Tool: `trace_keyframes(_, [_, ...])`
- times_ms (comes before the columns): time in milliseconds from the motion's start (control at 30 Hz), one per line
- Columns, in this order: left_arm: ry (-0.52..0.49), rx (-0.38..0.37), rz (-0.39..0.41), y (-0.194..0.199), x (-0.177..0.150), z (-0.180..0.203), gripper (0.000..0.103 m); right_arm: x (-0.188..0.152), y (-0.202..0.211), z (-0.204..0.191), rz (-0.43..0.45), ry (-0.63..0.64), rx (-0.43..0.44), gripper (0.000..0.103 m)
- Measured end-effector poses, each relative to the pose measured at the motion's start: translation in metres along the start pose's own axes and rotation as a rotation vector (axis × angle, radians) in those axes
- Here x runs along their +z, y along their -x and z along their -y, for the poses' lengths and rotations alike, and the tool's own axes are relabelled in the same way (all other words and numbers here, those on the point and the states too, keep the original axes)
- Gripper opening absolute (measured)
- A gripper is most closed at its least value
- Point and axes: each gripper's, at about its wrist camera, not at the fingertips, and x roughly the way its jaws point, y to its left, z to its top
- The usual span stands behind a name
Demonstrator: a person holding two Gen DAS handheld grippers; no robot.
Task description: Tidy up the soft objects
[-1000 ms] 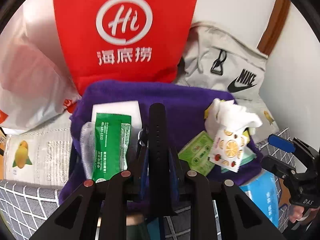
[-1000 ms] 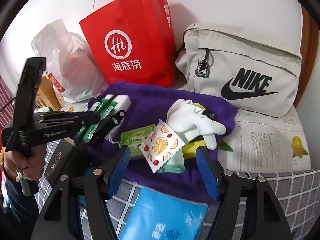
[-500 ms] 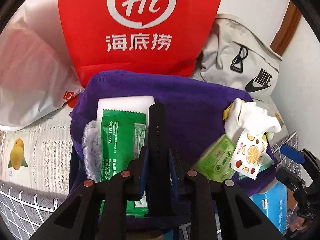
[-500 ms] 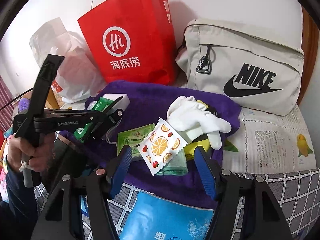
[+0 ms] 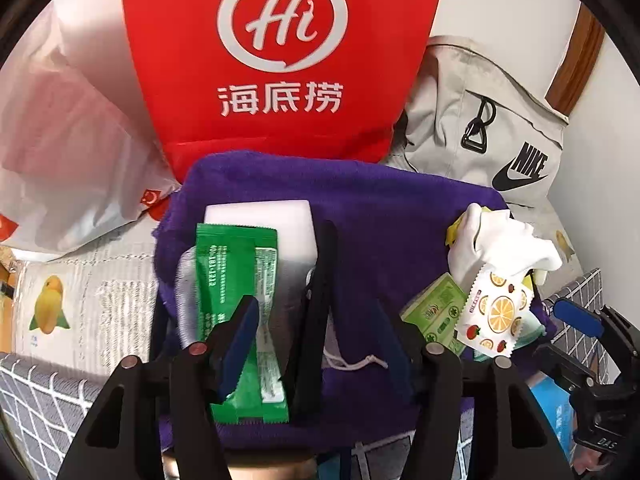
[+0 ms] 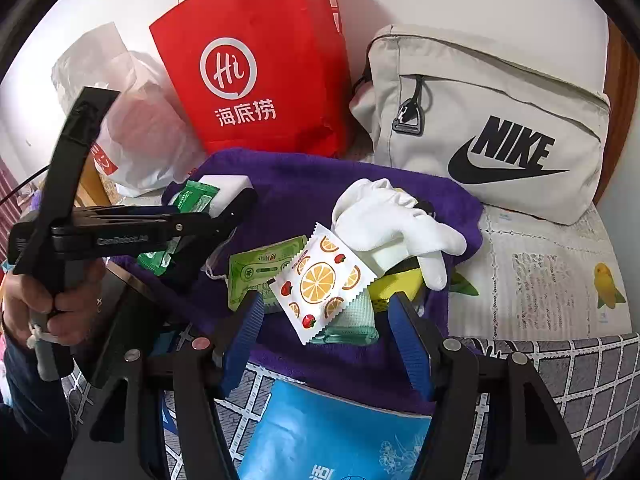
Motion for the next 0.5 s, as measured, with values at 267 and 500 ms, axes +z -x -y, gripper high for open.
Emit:
trace_keyframes(267, [-0.064, 0.097, 0.074, 0.039, -0.002, 0.006, 0.073, 0.000, 0.017, -0.005, 0.022, 0.000, -0.025, 0.065])
trace_keyframes(500, [-0.128, 0.132, 0.099, 0.069, -0.012, 0.024, 0.076, -0.011, 0.044, -0.014, 0.034, -0.010, -0.068, 0.066])
